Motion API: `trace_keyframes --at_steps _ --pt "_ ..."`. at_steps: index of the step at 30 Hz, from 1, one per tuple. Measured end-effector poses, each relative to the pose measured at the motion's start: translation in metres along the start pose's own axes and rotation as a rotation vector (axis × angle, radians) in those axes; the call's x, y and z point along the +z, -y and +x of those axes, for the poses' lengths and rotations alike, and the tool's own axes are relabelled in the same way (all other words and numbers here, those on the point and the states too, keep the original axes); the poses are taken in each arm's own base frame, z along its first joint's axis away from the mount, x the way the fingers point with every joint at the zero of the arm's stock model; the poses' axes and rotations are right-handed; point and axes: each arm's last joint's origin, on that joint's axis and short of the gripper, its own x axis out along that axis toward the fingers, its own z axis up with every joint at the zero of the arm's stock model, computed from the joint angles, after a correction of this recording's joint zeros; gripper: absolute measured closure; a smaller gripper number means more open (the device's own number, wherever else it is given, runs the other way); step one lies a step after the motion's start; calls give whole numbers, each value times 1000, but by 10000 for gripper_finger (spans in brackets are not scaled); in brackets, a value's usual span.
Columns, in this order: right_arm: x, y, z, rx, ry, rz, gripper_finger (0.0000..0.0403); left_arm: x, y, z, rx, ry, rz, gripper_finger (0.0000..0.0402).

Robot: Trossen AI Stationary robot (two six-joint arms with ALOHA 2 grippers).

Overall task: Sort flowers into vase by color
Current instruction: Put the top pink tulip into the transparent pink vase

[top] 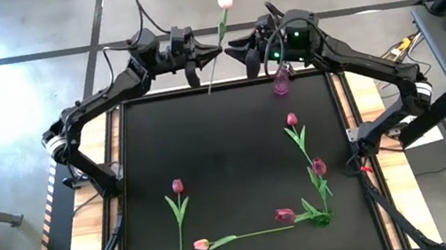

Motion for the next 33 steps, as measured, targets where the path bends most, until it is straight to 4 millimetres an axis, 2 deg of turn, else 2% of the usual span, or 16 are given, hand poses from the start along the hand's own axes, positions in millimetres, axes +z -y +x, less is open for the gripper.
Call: trace_keyframes --at_steps 4,9,15,19,24,28,33 --pt "7 -2 4 10 35 7 216 -1 4 3 -16 2 -1 401" --pt "9 -2 10 20 42 5 227 -2 6 5 -37 -2 -14 401" --pt "8 -1 24 70 15 6 257 -2 8 6 -64 -7 -13 401" --pt "9 -3 29 72 17 -7 299 -2 9 6 -78 -11 -21 401" --pt "18 -6 26 75 45 -80 380 -2 9 6 -76 -15 -53 399" --pt "29 -10 20 71 62 -118 389 -4 6 4 -72 -33 -63 376" --pt "46 -15 5 15 37 -192 390 -6 5 4 -66 -52 -58 329"
